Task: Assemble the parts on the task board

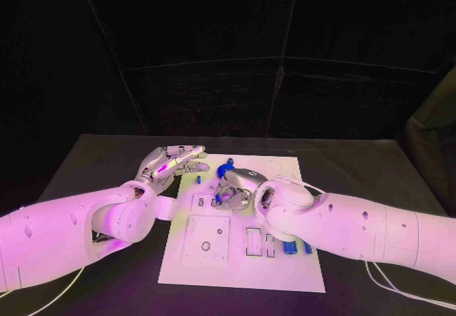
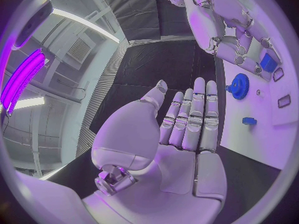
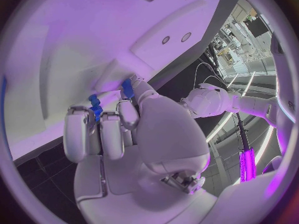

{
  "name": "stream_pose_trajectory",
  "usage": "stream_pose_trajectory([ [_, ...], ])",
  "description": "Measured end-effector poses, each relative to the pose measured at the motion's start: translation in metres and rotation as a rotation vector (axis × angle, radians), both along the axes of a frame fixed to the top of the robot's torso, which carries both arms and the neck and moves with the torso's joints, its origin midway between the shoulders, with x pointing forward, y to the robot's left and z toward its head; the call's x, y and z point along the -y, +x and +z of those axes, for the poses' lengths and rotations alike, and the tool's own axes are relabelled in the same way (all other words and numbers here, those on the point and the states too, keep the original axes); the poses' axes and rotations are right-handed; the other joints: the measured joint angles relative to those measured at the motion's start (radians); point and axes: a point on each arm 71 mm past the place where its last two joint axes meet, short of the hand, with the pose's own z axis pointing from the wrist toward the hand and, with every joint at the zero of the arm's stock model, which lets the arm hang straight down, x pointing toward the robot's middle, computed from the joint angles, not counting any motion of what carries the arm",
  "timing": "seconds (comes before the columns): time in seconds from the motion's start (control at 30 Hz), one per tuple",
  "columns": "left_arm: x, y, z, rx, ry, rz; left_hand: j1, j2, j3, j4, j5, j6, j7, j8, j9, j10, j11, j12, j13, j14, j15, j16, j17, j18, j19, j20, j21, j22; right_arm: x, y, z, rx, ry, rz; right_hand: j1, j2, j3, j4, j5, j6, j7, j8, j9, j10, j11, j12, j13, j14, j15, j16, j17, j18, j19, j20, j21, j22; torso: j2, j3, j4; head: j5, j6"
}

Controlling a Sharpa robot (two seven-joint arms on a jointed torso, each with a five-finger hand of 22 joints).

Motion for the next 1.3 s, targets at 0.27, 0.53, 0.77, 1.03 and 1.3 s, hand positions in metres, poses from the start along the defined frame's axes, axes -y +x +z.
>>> stream_pose_trajectory([
  [0.27, 0.0000, 0.0000, -0.0001, -0.001, 0.000, 0.000, 0.000, 0.000, 0.000, 0.000, 0.000, 0.000, 0.000, 0.000, 0.000, 0.000, 0.000, 0.000, 0.000, 0.000, 0.000, 0.000, 0.001, 0.000, 0.000, 0.000, 0.000, 0.000, 0.0011, 0.0001, -0.0005, 0.003, -0.005, 0.002, -0.001, -0.001, -0.001, 0.001, 0.000, 0.000, 0.000, 0.000, 0.000, 0.000, 0.000, -0.002, 0.000, 0.000, 0.000, -0.004, 0.000, 0.000, 0.000, 0.000, 0.000, 0.000, 0.000, -0.0002, 0.0000, 0.001, -0.001],
  [0.53, 0.0001, 0.0001, -0.0001, -0.001, 0.000, 0.000, 0.000, 0.000, 0.000, 0.000, 0.000, 0.000, 0.000, 0.000, 0.000, 0.000, 0.000, 0.000, 0.000, 0.000, 0.000, 0.000, 0.001, 0.000, 0.000, 0.000, 0.000, -0.001, 0.0018, 0.0014, -0.0006, 0.004, -0.010, 0.007, -0.017, -0.017, 0.001, -0.001, 0.000, 0.001, -0.001, 0.000, -0.004, 0.000, 0.000, -0.017, -0.008, 0.000, 0.000, -0.004, 0.000, 0.000, 0.000, 0.000, 0.000, 0.000, 0.000, -0.0004, -0.0001, 0.001, -0.003],
  [0.77, -0.0001, 0.0002, -0.0002, -0.002, 0.000, 0.000, 0.000, 0.000, 0.000, 0.000, 0.000, 0.000, 0.000, 0.000, 0.000, 0.000, 0.000, 0.000, 0.000, 0.000, 0.000, -0.004, 0.001, 0.000, 0.000, 0.000, 0.000, -0.001, 0.0028, 0.0019, -0.0005, 0.005, -0.017, 0.011, -0.031, -0.032, 0.002, -0.002, 0.000, -0.007, -0.002, -0.017, -0.008, -0.024, 0.009, -0.054, -0.040, 0.000, 0.000, -0.004, 0.000, 0.000, 0.000, 0.000, 0.000, 0.000, 0.000, -0.0004, -0.0002, 0.000, -0.005],
  [1.03, -0.0003, 0.0003, -0.0003, -0.003, 0.000, 0.001, 0.000, 0.000, 0.000, 0.000, 0.000, 0.000, 0.000, 0.000, 0.000, 0.000, 0.000, 0.000, 0.000, 0.000, 0.000, -0.004, 0.001, 0.000, 0.000, 0.000, 0.000, -0.001, 0.0024, 0.0015, -0.0002, 0.008, -0.025, 0.018, -0.042, -0.042, 0.004, -0.004, 0.002, -0.017, 0.006, -0.026, -0.008, -0.032, 0.011, -0.069, -0.055, 0.000, 0.000, -0.007, 0.000, 0.000, -0.004, 0.004, 0.000, 0.000, 0.000, -0.0004, -0.0001, 0.000, -0.005],
  [1.3, -0.0005, 0.0004, -0.0004, -0.003, 0.000, 0.001, 0.000, 0.000, 0.000, 0.000, 0.000, 0.000, 0.000, 0.000, 0.000, 0.000, 0.000, 0.000, 0.000, 0.000, 0.000, -0.004, 0.001, 0.000, 0.000, 0.000, 0.000, -0.001, 0.0021, 0.0012, -0.0002, 0.015, -0.032, 0.021, -0.064, -0.076, -0.004, 0.007, 0.025, -0.028, 0.009, -0.031, -0.010, -0.040, 0.018, -0.085, -0.072, 0.002, 0.006, -0.012, 0.001, 0.000, -0.010, 0.010, 0.000, 0.000, 0.000, -0.0006, -0.0001, -0.002, -0.006],
])
